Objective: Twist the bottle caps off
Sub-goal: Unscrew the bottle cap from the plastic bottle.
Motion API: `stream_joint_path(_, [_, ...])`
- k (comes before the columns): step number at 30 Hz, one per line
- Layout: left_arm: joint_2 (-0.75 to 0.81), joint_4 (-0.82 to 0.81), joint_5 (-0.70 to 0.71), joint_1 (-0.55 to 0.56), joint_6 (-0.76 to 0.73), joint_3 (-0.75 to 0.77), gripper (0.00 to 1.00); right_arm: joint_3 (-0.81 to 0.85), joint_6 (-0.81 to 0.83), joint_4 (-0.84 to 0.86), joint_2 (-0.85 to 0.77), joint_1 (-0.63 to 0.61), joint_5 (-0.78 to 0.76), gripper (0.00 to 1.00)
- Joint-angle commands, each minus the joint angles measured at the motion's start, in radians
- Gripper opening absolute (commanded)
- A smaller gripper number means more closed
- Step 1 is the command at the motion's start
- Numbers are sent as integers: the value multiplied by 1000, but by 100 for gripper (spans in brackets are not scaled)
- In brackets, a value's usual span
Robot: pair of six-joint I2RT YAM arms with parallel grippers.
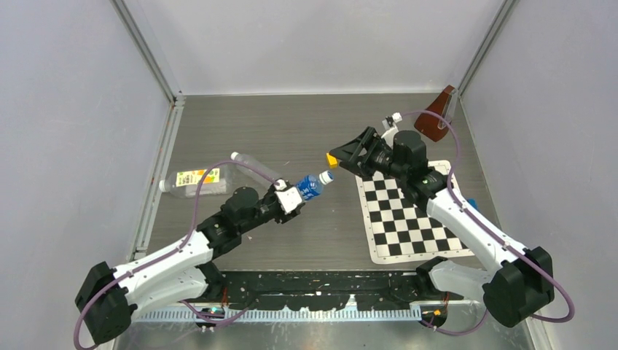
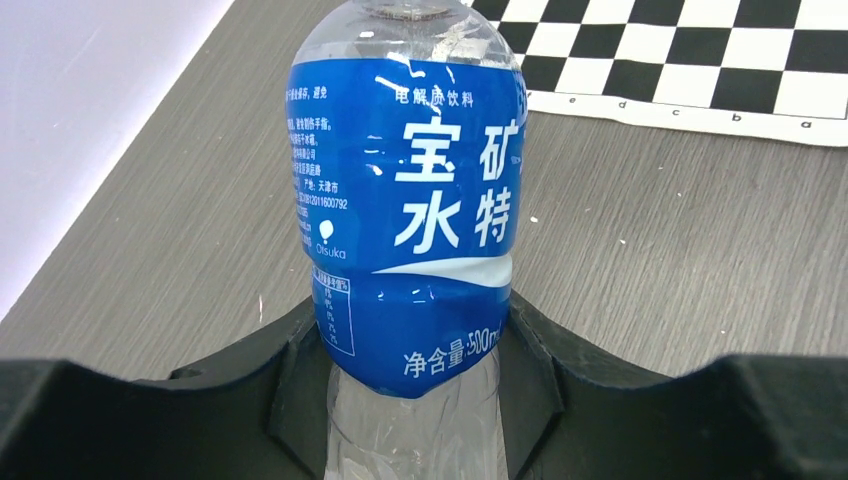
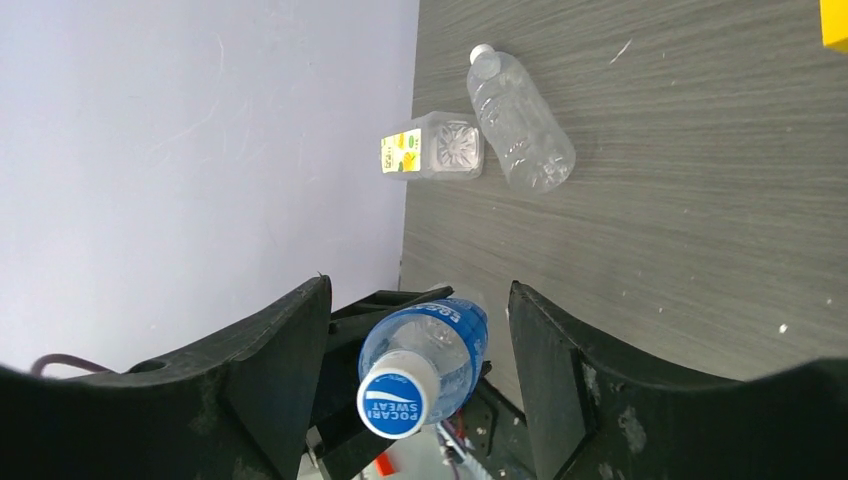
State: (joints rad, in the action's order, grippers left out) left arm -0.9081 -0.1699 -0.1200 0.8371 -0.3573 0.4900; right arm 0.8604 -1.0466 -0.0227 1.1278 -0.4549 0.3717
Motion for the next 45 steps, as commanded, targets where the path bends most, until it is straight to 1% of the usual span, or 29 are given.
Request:
stream_joint_path(1, [65, -101, 13, 5, 65, -37, 0, 9, -124, -16, -43, 2, -13, 71])
stream_joint_path(2, [70, -82, 15, 5, 68, -31, 0, 0, -146, -7, -50, 1, -13, 71])
stream_joint_path(5, [80, -40, 41, 11, 86, -10, 0, -82, -202, 101, -109, -1, -26, 71])
stream_joint_path(7, [85, -40, 48, 15, 90, -10, 0, -118, -192, 121, -150, -2, -36, 71])
stream_joint_path(8, [89, -43, 49, 16, 85, -16, 0, -120, -183, 113, -162, -2, -34, 71])
stream_joint_path(10, [90, -67, 61, 16, 65, -33, 0, -95, -125, 40, -183, -2, -27, 71])
stream_joint_path(11, [88, -68, 64, 16, 44, -39, 0, -58, -70, -34, -184, -2, -22, 72])
stream_joint_path(13, [77, -49, 62, 16, 7, -33, 0, -3, 6, -122, -167, -2, -23, 72])
stream_joint_path(14, [71, -36, 62, 16, -3, -22, 0, 11, 26, -139, -158, -2, -25, 72])
stream_joint_path(16, [56, -29, 63, 16, -10, -12, 0, 40, 62, -145, -131, -2, -24, 73])
stream_joint_path(20, [41, -104, 84, 16, -8, -30, 0, 58, 105, -88, -76, -2, 35, 72])
stream_joint_path(27, [-3, -148, 112, 16, -31, -40, 0, 72, 201, -128, -51, -2, 71, 72])
stream_joint_path(30, [-21, -153, 151, 16, -48, -26, 0, 88, 234, -139, -36, -1, 91, 72])
stream_joint_path(37, [-28, -149, 148, 18, -64, -16, 0, 112, 222, -144, -4, -2, 121, 73])
stream_joint_path(45, [-11, -115, 165, 25, -89, -21, 0, 127, 155, -94, 37, -3, 240, 73])
